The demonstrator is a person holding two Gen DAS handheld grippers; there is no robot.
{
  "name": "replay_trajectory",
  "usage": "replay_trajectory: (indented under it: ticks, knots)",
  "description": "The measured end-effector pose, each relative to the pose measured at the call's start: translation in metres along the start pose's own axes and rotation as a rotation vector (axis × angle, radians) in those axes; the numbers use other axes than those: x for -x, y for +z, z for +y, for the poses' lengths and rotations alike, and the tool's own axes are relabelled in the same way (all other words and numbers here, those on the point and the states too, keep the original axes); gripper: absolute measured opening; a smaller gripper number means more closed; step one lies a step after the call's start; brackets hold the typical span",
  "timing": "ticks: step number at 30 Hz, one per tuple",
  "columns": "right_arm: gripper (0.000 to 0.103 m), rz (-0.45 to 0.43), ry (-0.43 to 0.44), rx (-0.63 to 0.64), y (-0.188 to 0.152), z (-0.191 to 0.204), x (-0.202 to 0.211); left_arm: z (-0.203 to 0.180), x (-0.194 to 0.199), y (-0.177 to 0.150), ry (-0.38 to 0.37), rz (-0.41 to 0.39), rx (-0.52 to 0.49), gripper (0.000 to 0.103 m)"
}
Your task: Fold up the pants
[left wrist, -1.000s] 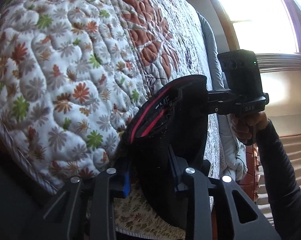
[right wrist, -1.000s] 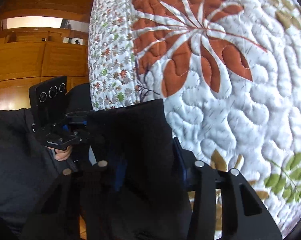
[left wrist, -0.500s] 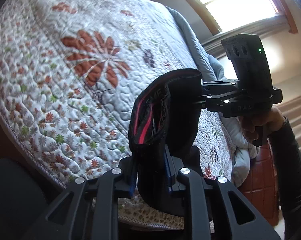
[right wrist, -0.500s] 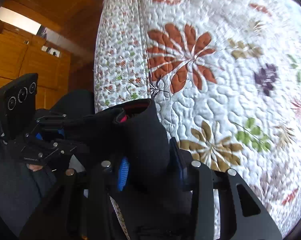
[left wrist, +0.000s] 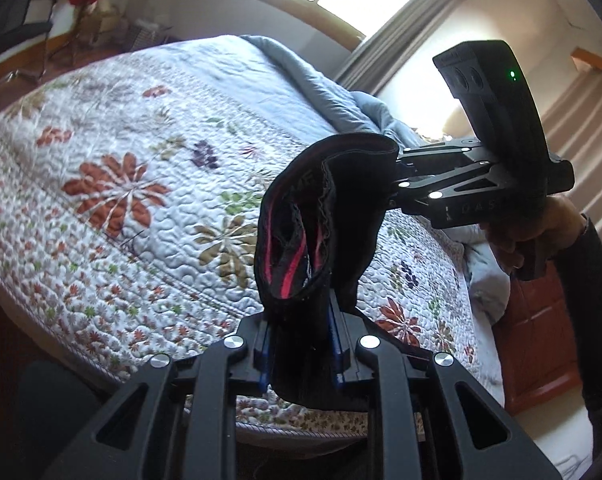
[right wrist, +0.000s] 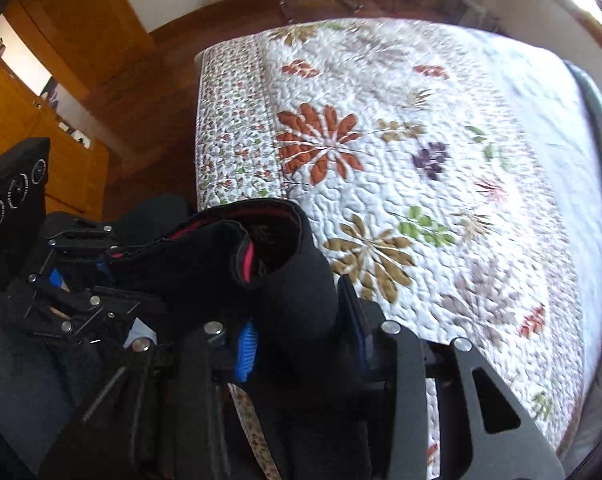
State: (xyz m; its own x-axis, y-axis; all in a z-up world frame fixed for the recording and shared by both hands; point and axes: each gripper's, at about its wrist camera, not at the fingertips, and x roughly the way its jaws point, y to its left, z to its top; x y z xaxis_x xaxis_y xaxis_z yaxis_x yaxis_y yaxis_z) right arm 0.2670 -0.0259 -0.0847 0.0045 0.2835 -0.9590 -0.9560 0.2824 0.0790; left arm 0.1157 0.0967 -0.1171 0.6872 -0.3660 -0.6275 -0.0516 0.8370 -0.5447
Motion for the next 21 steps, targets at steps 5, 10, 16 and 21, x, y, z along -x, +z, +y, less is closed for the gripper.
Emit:
replay_trajectory:
  ticks: [5,10,16,21]
  knots:
    - [0.036,-0.035,-0.065,-0.021,-0.023,0.004,0.025,-0.039,0.006,-0.001,0.002,-0.002,-0.093,0.022]
    - [0.035,-0.067,-0.124,-0.061,-0.047,0.006,0.041,-0.066,0.004,-0.004,0.006,0.008,-0.164,0.022]
    - [0.034,-0.081,-0.182,-0.100,-0.070,0.008,0.060,-0.094,0.003,-0.008,0.006,0.011,-0.244,0.022]
    - [0.034,-0.075,-0.221,-0.131,-0.088,0.008,0.073,-0.116,0.003,-0.013,0.002,0.019,-0.302,0.022]
